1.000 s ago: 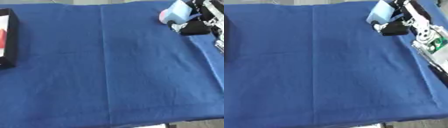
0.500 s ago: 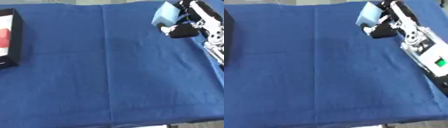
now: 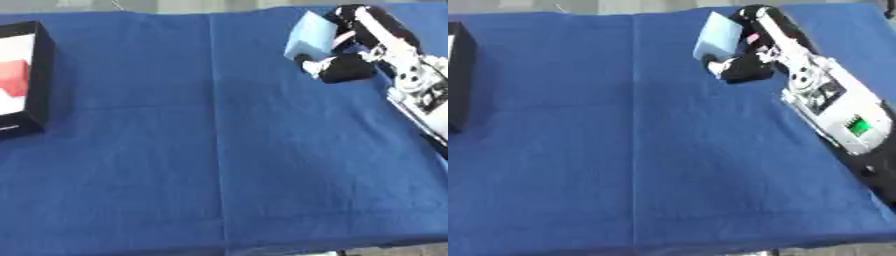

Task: Pick up the objects with one hand, pass them to the other hand, and then place them into the box on the other side of the table.

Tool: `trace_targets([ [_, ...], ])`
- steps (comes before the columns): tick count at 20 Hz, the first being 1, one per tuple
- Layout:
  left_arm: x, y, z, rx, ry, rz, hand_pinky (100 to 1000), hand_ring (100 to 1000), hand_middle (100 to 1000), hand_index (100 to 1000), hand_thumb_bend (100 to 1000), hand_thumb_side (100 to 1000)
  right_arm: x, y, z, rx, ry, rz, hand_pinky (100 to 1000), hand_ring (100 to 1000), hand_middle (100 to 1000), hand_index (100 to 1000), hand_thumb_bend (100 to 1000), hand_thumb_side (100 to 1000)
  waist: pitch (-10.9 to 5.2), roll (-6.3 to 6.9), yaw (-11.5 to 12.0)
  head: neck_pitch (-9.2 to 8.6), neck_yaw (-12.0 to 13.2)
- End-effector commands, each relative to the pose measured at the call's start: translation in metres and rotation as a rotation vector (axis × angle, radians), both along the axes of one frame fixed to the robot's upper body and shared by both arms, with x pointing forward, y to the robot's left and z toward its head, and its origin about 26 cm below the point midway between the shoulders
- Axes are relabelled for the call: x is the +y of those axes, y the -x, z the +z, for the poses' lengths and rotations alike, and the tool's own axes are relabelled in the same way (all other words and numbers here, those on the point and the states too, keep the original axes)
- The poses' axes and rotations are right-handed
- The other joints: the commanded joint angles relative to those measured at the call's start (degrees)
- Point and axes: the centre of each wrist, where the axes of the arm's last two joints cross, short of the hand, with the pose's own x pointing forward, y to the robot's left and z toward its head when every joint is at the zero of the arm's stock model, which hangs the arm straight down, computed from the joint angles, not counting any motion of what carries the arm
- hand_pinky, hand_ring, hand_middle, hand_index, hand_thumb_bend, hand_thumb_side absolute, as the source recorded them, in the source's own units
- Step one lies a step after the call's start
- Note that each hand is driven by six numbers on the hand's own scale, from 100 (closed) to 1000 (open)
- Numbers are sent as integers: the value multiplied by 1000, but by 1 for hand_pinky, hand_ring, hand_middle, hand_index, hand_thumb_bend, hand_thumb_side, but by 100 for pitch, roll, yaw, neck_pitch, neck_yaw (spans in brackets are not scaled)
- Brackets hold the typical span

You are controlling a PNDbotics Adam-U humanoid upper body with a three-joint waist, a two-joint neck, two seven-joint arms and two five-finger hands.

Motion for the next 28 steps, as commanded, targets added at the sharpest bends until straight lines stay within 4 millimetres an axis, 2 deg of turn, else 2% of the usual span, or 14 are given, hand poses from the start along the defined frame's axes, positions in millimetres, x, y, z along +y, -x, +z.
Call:
trace_targets([
  [1, -8, 11, 15, -29, -87, -39, 808, 750, 713, 730, 100, 533, 5, 2, 9, -39, 8, 8, 648, 729, 586, 518, 328, 100, -152, 17, 8, 31, -15],
  [15, -56, 19, 24, 9, -349, -200, 794, 748, 712, 736, 100, 502, 19, -10, -5, -47, -31, 40, 637, 731, 588, 515, 298, 100, -238, 78, 66, 34, 8],
  [28, -104, 7, 12, 60, -525, -302, 788, 751, 722, 748, 137, 508, 32, -15, -14, -117, -160, 109, 628, 738, 599, 517, 219, 100, -297, 124, 102, 34, 57],
])
